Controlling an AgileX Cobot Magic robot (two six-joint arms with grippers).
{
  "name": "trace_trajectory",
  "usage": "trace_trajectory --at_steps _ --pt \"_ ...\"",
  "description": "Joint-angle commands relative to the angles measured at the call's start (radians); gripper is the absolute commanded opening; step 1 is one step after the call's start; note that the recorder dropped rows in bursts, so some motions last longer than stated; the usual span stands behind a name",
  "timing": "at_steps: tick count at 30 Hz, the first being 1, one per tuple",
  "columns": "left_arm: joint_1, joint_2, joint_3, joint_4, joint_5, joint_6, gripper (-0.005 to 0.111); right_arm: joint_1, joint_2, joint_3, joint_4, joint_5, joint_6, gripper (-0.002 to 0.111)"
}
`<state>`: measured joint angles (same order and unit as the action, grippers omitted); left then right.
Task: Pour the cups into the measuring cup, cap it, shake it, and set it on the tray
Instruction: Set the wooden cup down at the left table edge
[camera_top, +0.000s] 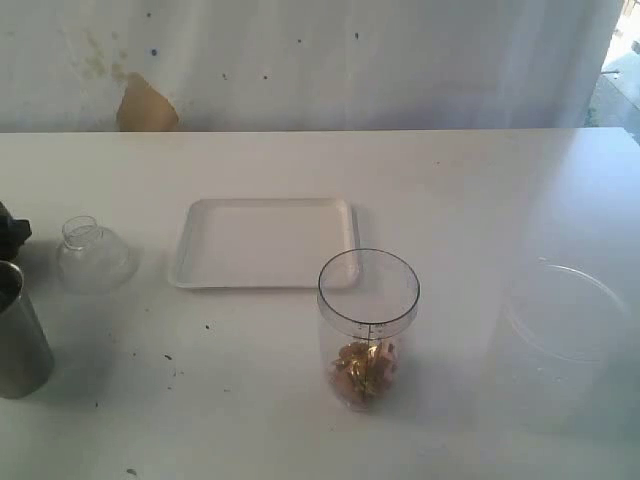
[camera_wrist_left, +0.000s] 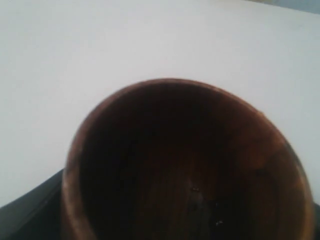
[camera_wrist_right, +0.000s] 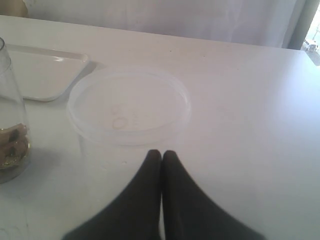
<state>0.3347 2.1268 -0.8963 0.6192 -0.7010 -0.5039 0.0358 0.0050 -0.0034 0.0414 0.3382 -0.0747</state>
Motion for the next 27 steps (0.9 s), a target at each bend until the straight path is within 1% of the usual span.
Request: trace_trajectory --at_steps 1,3,4,6,7,9,12,13,19,24,27 --pt "0.001 0.019 -0.001 0.019 -0.024 -0.019 0.0 0.004 -0.005 0.003 -0.005 -0.001 0.0 0.0" --pt "0.001 0.019 -0.001 0.017 -0.024 -0.012 0.005 0.004 -0.005 0.003 -0.005 -0.001 0.0 0.0" --pt "0.001 0.019 -0.001 0.017 -0.026 -0.001 0.011 0.004 -0.005 0.003 -0.005 -0.001 0.0 0.0" --pt "0.001 0.018 -0.001 0.017 -0.031 0.007 0.026 0.004 -0.005 0.003 -0.005 -0.001 0.0 0.0" --pt "0.001 0.015 -0.001 0.017 -0.031 0.007 0.037 0.004 -0.005 0.003 -0.005 -0.001 0.0 0.0" --pt "0.001 0.014 -0.001 0.007 -0.031 0.009 0.063 0.004 -0.005 0.003 -0.005 -0.001 0.0 0.0" --pt "0.001 0.014 -0.001 -0.012 -0.038 0.009 0.099 0.004 -0.005 0.003 -0.005 -0.001 0.0 0.0" --pt "0.001 0.011 -0.001 -0.012 -0.04 0.002 0.105 0.004 -0.005 0.003 -0.005 -0.001 0.0 0.0" --pt "0.001 -0.036 -0.001 0.048 -0.04 -0.101 0.105 0.004 -0.005 0.003 -0.005 -0.001 0.0 0.0" --pt "0.001 -0.12 -0.001 0.129 -0.03 -0.112 0.105 0.004 -0.005 0.003 -0.005 -0.001 0.0 0.0" --pt "0.001 -0.179 -0.001 0.154 0.018 -0.166 0.105 0.004 -0.005 0.003 -0.005 -0.001 0.0 0.0"
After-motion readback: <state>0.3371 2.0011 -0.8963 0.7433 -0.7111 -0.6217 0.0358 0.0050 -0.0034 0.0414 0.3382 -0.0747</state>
